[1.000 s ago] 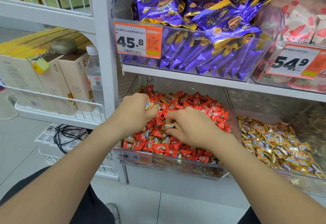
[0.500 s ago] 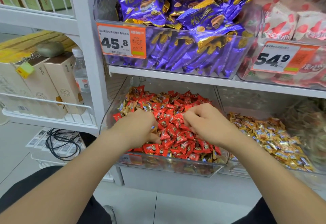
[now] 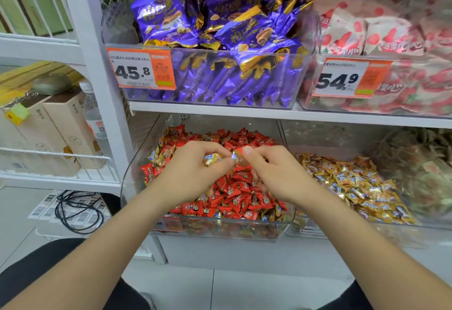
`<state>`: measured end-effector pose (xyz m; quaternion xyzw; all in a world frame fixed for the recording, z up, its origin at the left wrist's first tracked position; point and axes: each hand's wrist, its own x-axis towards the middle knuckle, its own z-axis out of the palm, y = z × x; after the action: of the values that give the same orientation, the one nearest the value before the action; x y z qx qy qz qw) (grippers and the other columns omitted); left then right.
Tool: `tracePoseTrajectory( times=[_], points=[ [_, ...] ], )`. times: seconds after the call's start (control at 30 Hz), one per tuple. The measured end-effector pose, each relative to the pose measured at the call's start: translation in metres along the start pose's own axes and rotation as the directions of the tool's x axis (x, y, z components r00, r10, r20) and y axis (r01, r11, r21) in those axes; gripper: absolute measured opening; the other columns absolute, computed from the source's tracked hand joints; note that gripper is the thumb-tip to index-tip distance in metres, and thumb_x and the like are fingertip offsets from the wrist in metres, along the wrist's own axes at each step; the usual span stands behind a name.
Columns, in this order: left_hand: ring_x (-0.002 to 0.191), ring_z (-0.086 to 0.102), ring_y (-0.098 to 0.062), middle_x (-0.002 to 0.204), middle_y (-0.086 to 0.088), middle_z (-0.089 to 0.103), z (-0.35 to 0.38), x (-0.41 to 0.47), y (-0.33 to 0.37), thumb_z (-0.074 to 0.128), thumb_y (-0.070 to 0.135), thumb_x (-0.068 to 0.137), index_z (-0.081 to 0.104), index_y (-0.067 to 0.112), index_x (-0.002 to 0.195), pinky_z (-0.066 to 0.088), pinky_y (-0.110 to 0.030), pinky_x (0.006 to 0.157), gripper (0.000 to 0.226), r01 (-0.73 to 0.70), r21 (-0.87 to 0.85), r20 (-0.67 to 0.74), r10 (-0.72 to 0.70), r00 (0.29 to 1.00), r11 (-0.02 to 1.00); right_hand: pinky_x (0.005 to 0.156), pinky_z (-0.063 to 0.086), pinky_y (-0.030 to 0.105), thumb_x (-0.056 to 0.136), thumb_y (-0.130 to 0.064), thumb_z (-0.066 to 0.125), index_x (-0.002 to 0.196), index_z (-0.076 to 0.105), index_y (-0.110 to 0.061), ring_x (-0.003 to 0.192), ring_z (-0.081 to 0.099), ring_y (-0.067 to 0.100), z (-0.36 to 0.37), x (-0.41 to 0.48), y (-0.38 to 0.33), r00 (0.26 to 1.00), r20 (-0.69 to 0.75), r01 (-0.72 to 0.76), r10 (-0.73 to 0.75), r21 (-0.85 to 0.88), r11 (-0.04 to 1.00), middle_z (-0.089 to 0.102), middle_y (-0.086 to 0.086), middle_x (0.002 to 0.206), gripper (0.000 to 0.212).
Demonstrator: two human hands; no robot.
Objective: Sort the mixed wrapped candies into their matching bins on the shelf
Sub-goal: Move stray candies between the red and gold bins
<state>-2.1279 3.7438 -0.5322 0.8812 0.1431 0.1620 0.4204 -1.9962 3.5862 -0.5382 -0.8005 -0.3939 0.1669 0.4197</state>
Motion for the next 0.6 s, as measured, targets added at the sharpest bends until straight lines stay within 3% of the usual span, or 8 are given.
tracePoseTrajectory(
  times=[0.1,0.17,0.23,0.3,0.37,0.43,0.53,0.6],
  points=[
    [0.055,0.066,-0.002,0.065,0.012,0.071,0.018,0.001,0.019,0.071,0.037,0.098,0.079,0.029,0.094,0.046,-0.022,0.056,0.012,-0.118,-0.020,-0.055,0.117,0.992,0.993,0.045,0.035,0.027,0.110,-0.043,0.051,0.081,0.063,-0.010,0.045,0.046,0.015,-0.012,-0.012,-0.002,0.999,-0.015,-0.041,0.046,0.214,0.976,0.052,0.005,0.063,0.045],
    [0.048,0.060,0.000,0.058,0.018,0.066,0.034,0.005,0.028,0.071,0.036,0.098,0.080,0.030,0.093,0.038,-0.011,0.054,0.012,-0.150,-0.004,-0.067,0.149,0.986,0.989,0.044,0.035,0.027,0.108,-0.041,0.056,0.088,0.069,-0.008,0.051,0.048,0.018,-0.025,-0.020,0.003,0.997,-0.027,-0.069,0.079,0.255,0.964,0.054,0.006,0.066,0.041],
    [0.045,0.055,-0.002,0.052,0.016,0.060,0.054,0.009,0.035,0.070,0.039,0.099,0.077,0.033,0.092,0.036,-0.012,0.055,0.012,-0.191,0.082,-0.060,0.196,0.979,0.978,0.043,0.032,0.026,0.106,-0.040,0.060,0.090,0.067,0.000,0.055,0.046,0.021,-0.039,-0.028,0.013,0.989,-0.036,-0.129,0.144,0.272,0.954,0.051,0.009,0.066,0.044],
    [0.057,0.060,-0.005,0.061,0.016,0.062,0.074,0.016,0.040,0.068,0.049,0.097,0.067,0.037,0.096,0.047,-0.027,0.066,0.012,-0.217,0.190,-0.099,0.239,0.966,0.957,0.045,0.034,0.029,0.106,-0.040,0.061,0.085,0.061,0.002,0.058,0.045,0.023,-0.057,-0.034,0.027,0.974,-0.065,-0.192,0.217,0.272,0.943,0.049,0.011,0.064,0.047],
    [0.059,0.057,-0.008,0.069,0.012,0.064,0.092,0.022,0.049,0.066,0.051,0.096,0.058,0.038,0.097,0.048,-0.036,0.070,0.015,-0.244,0.242,-0.134,0.282,0.950,0.939,0.049,0.046,0.035,0.105,-0.041,0.059,0.081,0.059,-0.005,0.055,0.052,0.025,-0.076,-0.038,0.044,0.951,-0.149,-0.241,0.270,0.190,0.952,0.054,0.011,0.059,0.044],
    [0.060,0.056,-0.005,0.071,0.012,0.064,0.108,0.029,0.064,0.068,0.047,0.096,0.059,0.036,0.094,0.042,-0.033,0.066,0.014,-0.308,0.235,-0.082,0.334,0.939,0.922,0.059,0.057,0.042,0.104,-0.043,0.058,0.081,0.059,-0.001,0.055,0.065,0.029,-0.097,-0.041,0.067,0.919,-0.266,-0.298,0.292,0.018,0.954,0.064,0.014,0.059,0.048],
    [0.063,0.059,-0.002,0.084,0.016,0.070,0.136,0.045,0.082,0.069,0.048,0.095,0.066,0.035,0.092,0.045,-0.032,0.069,0.013,-0.346,0.189,0.076,0.337,0.938,0.919,0.063,0.049,0.041,0.103,-0.041,0.056,0.078,0.051,-0.005,0.069,0.065,0.034,-0.126,-0.049,0.102,0.867,-0.388,-0.423,0.314,-0.237,0.874,0.064,0.013,0.069,0.044],
    [0.061,0.056,-0.004,0.080,0.012,0.070,0.160,0.058,0.086,0.070,0.051,0.093,0.067,0.036,0.092,0.045,-0.032,0.067,0.016,-0.310,0.223,0.134,0.285,0.949,0.924,0.067,0.053,0.048,0.101,-0.036,0.059,0.080,0.052,-0.011,0.071,0.064,0.033,-0.140,-0.052,0.120,0.863,-0.349,-0.450,0.366,-0.200,0.870,0.059,0.009,0.072,0.034]
  ],
)
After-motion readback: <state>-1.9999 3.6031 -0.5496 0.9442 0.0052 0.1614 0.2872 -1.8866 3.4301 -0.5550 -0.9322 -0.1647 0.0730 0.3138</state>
